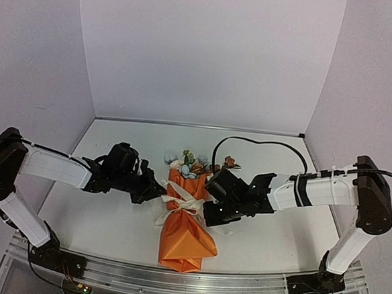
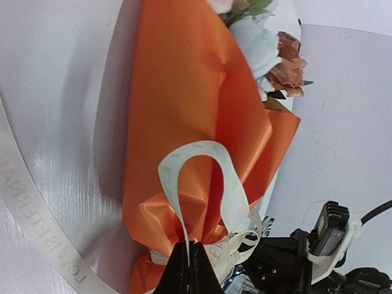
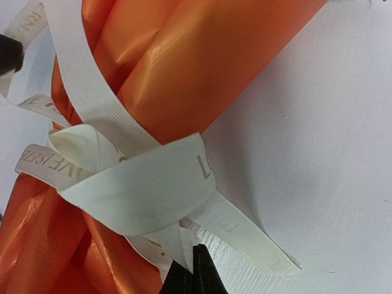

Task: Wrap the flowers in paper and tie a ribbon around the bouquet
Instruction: Tie the half-tied ribbon around the folded bouquet.

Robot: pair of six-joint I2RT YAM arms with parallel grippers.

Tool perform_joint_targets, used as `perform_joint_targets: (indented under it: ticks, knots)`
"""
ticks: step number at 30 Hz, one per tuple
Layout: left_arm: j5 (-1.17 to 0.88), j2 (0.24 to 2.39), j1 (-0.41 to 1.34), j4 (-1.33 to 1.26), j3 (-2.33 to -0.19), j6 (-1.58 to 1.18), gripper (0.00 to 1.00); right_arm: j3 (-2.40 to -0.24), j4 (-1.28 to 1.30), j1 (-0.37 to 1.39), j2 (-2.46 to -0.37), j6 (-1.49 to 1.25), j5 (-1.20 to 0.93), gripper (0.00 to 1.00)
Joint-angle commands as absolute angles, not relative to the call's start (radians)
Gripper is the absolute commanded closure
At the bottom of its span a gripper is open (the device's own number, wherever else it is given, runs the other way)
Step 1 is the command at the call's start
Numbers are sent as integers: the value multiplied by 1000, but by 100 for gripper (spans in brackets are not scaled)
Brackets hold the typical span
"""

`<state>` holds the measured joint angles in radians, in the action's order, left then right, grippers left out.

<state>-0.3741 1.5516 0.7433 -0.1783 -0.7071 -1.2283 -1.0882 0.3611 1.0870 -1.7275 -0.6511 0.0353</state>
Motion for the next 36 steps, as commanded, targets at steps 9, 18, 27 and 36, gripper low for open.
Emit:
perform_joint_targets:
  ticks: [9, 18, 27, 36]
  knots:
    - [-231, 1459, 745, 111, -825, -724, 100, -1026, 405, 1085, -1663, -683, 126, 100]
    - [-157, 1433, 744, 185, -848, -569, 100, -999, 416, 1086, -1654, -706, 142, 100]
    - [-112, 1421, 732, 184, -824, -477, 100, -968, 446, 1085, -1643, -728, 169, 100]
    - [-91, 1439, 697, 175, -813, -428, 100, -962, 480, 1085, -1633, -751, 217, 100]
